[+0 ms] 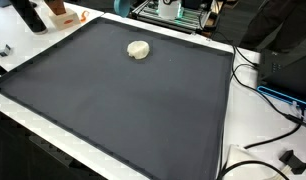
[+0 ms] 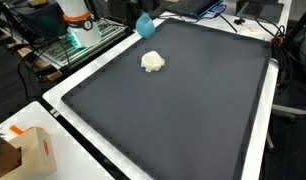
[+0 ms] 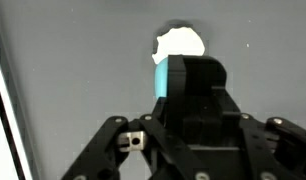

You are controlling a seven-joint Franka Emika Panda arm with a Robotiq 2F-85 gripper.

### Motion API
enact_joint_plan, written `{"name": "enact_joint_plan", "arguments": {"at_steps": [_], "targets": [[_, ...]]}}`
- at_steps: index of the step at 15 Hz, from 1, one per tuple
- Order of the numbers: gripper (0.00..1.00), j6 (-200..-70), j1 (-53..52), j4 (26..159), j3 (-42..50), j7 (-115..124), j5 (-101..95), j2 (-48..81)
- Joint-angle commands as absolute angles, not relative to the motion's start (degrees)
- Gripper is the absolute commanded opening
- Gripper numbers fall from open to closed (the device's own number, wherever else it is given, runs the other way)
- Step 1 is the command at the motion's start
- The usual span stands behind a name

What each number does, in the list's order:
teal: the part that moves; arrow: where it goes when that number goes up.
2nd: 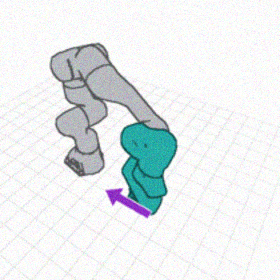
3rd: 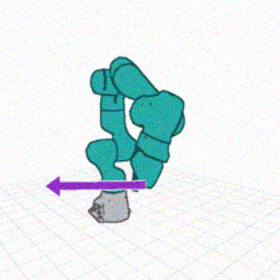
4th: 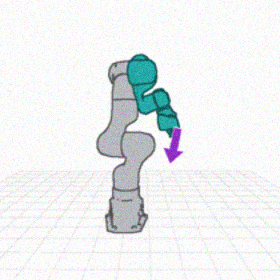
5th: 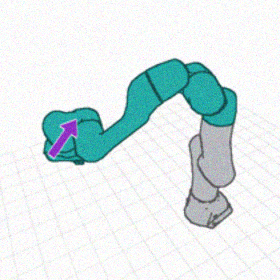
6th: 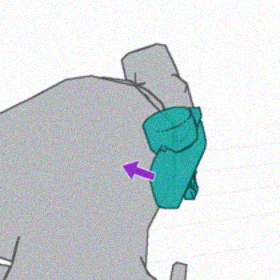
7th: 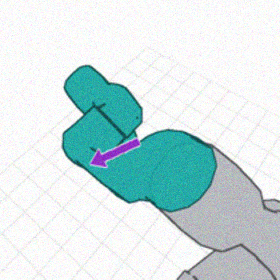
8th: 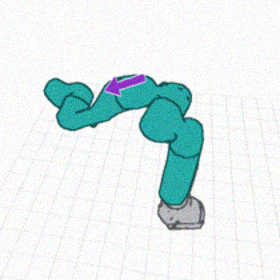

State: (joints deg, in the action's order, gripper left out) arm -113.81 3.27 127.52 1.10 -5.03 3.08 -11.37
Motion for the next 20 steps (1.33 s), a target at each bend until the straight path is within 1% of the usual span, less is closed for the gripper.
{"name": "enact_joint_plan", "arguments": {"at_steps": [1,7,8,15,17,20], "targets": [[0.5,-113.7,2.6,127.4,1.7,-4.9,2.9,-11.3],[0.5,-113.7,2.7,127.3,1.8,-4.9,3.0,-11.0],[0.25,-116.6,3.2,127.8,0.5,0.7,-1.5,-10.8],[0.25,-126.0,3.3,129.0,-4.2,27.2,-26.8,-5.6],[0.25,-126.5,2.8,129.1,-5.0,36.5,-35.4,-3.4],[0.25,-123.3,1.4,128.1,-4.7,50.2,-45.5,-0.2]]}}
